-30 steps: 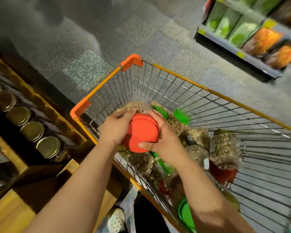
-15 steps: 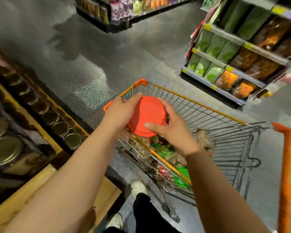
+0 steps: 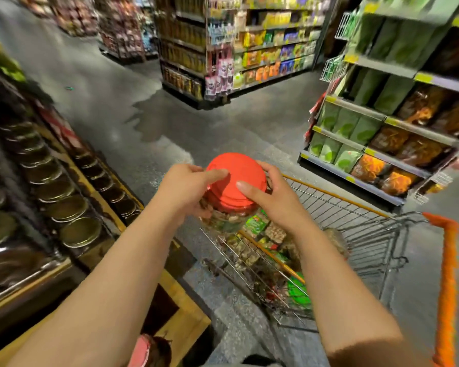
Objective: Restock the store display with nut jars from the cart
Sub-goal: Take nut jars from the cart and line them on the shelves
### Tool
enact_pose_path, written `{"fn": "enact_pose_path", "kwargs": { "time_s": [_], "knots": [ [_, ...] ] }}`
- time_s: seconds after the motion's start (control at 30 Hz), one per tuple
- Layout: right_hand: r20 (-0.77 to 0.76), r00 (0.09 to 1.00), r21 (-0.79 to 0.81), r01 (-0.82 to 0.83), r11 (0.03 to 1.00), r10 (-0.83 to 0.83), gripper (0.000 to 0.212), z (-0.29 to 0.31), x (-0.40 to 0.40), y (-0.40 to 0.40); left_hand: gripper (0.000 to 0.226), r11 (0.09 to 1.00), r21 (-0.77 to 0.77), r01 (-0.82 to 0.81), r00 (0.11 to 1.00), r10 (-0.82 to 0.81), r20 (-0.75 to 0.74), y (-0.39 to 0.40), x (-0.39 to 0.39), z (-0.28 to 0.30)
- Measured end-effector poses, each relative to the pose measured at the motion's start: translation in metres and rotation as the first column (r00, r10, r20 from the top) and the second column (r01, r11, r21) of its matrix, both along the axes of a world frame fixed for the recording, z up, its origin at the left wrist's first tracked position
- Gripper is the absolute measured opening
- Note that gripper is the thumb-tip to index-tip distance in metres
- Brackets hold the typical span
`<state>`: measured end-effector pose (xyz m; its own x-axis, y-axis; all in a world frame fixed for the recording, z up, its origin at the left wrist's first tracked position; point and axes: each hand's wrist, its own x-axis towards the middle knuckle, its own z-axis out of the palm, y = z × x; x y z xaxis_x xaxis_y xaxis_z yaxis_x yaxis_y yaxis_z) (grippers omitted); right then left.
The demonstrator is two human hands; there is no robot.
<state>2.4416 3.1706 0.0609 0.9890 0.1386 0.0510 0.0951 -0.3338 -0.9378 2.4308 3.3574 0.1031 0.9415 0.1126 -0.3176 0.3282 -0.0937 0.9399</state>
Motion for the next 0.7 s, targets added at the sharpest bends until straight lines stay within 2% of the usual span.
{"fn": "enact_pose_path", "kwargs": {
  "time_s": [0.1, 0.27, 0.4, 0.57, 0.7],
  "knots": [
    [0.01, 0.997, 0.048, -0.074, 0.996, 0.074, 0.076, 0.009, -0.006, 0.002, 0.047, 0.998, 0.025, -0.062, 0.998, 0.061, 0.023, 0.005, -0.017, 0.007],
    [0.018, 0.974, 0.098, -0.225, 0.969, 0.224, 0.074, 0.02, -0.025, 0.001, 0.034, 0.987, 0.041, -0.152, 0.987, 0.15, 0.066, 0.005, -0.062, 0.021],
    [0.027, 0.945, 0.102, -0.327, 0.94, 0.326, 0.076, 0.027, -0.046, -0.003, 0.052, 0.963, 0.026, -0.268, 0.963, 0.267, 0.028, -0.002, -0.101, 0.026],
    [0.013, 0.879, 0.086, -0.476, 0.875, 0.477, 0.048, 0.023, -0.079, -0.001, 0.043, 0.92, 0.042, -0.389, 0.921, 0.388, 0.023, -0.01, -0.158, 0.016],
    [0.001, 0.816, 0.066, -0.577, 0.814, 0.579, 0.059, 0.012, -0.102, 0.018, 0.037, 0.875, 0.056, -0.481, 0.876, 0.482, -0.015, -0.007, -0.205, 0.012]
  ]
}}
